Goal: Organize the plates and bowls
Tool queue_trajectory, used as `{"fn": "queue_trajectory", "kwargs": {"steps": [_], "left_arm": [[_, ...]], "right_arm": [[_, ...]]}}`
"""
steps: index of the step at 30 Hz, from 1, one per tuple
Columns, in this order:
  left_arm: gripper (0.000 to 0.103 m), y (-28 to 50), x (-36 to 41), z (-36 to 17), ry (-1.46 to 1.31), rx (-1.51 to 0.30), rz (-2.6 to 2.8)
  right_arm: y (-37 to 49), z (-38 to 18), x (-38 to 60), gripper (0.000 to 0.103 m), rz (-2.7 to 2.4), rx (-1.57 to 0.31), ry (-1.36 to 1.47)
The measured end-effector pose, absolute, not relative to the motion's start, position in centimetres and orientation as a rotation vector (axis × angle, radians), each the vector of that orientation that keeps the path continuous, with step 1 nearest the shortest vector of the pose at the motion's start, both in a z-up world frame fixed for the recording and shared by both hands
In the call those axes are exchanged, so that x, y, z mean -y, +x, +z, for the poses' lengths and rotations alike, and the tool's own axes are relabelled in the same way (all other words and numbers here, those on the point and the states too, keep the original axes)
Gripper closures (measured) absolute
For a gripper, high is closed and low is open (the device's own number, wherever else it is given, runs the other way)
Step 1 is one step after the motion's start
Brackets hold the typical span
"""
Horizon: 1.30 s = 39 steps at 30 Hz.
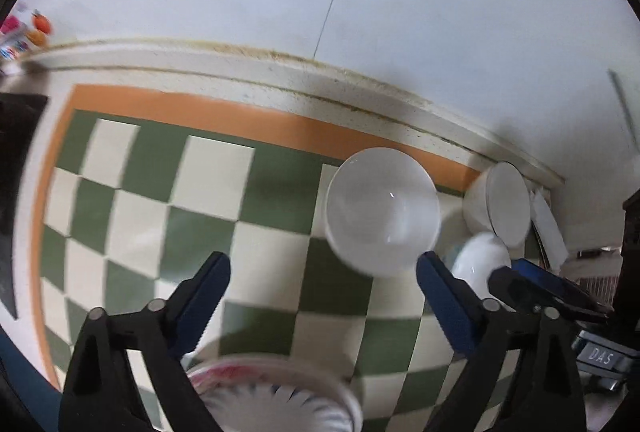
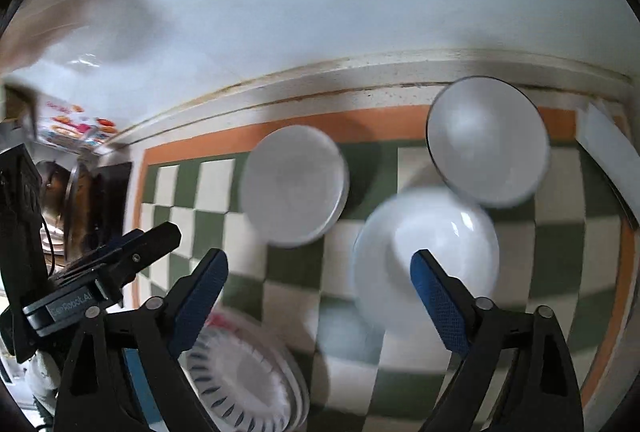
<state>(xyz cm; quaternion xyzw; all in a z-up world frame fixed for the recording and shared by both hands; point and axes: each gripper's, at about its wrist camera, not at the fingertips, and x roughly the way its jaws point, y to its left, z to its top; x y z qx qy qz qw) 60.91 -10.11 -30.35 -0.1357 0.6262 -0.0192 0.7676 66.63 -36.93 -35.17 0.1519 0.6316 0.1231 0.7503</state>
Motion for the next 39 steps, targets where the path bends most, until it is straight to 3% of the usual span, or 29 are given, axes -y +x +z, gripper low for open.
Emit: {"fn": "queue_trajectory", "kwargs": {"steps": [5, 10, 13, 15, 17, 23, 29, 39], "left_arm": [[0.04, 63.7, 10.6, -34.1, -0.34, -1.444, -0.049], [0.067, 64.6, 10.9, -36.6, -0.36, -1.503, -0.068], [0.083, 64.7, 11.4, -37.3, -0.36, -1.52, -0.085], [0.085, 64.8, 11.5, -37.6, -0.354, -1.521, -0.086], [0.087, 64.6, 11.5, -37.6, -0.349, -1.517, -0.085], [0.087, 64.7, 11.9, -36.5, -0.32, -1.492, -0.092], [0.087, 62.8, 12.5, -31.4, -0.278, -1.426, -0.114], [0.087, 54.3, 17.1, -24.3, -0.177, -1.356, -0.253]], "right_arm": [[71.9, -39.7, 36.1, 0.023, 0.288, -1.463, 0.313], [74.1, -43.1, 35.1, 0.047, 0.311, -1.527, 0.33], [74.2, -44.1, 34.8, 0.068, 0.312, -1.536, 0.331], [74.4, -44.8, 34.4, 0.086, 0.301, -1.542, 0.318], [74.0, -45.0, 34.2, 0.092, 0.281, -1.535, 0.309], [73.2, -44.4, 34.1, 0.094, 0.271, -1.515, 0.311], [71.5, -40.6, 34.7, 0.094, 0.28, -1.47, 0.326], [60.9, -33.1, 39.1, 0.094, 0.271, -1.365, 0.373]]}}
